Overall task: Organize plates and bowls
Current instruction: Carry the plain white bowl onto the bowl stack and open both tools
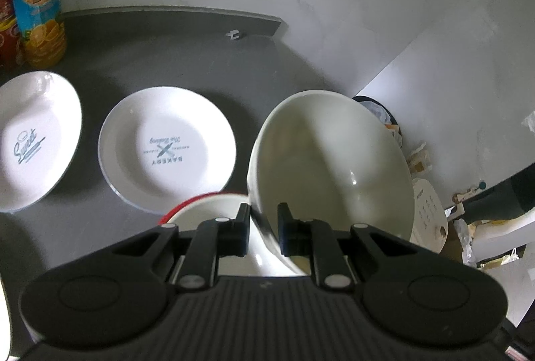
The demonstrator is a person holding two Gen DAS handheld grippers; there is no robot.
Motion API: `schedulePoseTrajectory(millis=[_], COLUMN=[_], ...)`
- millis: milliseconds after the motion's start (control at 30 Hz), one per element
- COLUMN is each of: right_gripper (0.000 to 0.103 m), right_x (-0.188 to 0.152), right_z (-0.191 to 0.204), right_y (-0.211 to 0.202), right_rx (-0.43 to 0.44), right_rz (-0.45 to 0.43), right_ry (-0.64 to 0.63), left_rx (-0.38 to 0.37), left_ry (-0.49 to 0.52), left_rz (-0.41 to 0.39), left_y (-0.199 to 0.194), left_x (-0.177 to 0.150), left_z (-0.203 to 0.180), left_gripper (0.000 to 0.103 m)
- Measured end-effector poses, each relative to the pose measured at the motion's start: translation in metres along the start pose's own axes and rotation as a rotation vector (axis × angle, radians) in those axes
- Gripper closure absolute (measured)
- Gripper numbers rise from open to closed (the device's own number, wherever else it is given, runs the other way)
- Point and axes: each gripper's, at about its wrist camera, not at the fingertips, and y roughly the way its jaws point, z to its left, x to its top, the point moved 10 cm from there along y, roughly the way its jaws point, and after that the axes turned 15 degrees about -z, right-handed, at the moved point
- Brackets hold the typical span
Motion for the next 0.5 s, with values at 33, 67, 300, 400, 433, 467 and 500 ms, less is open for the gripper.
schedulePoseTrajectory(millis=[33, 67, 300, 400, 433, 467, 500], right_gripper=[0.083, 0.083, 0.083, 0.083, 0.083, 0.083, 0.083], right_x=[-0.002, -0.004, -0.02, -0.027, -0.029, -0.032, -0.034], right_z=[0.0, -0.001, 0.004, 0.007, 0.007, 0.008, 0.008], right_y=[-0.002, -0.004, -0.016, -0.021, -0.022, -0.023, -0.024], right_rx=[-0.001, -0.002, -0.002, -0.006, -0.007, -0.007, -0.008], right_rz=[0.004, 0.007, 0.025, 0.035, 0.039, 0.043, 0.046], right_ry=[0.001, 0.002, 0.009, 0.011, 0.013, 0.014, 0.014], left_rx=[0.0, 0.001, 0.011, 0.015, 0.017, 0.02, 0.022], left_ry=[0.001, 0.0, -0.023, -0.031, -0.035, -0.039, -0.041], left_rz=[0.002, 0.004, 0.016, 0.018, 0.021, 0.024, 0.026], left_y=[-0.003, -0.005, -0.017, -0.021, -0.022, -0.023, -0.024], left_x=[-0.002, -0.004, -0.016, -0.02, -0.021, -0.023, -0.024], left_z=[0.001, 0.003, 0.017, 0.022, 0.025, 0.027, 0.03], left_gripper=[0.088, 0.088, 0.088, 0.088, 0.088, 0.088, 0.088])
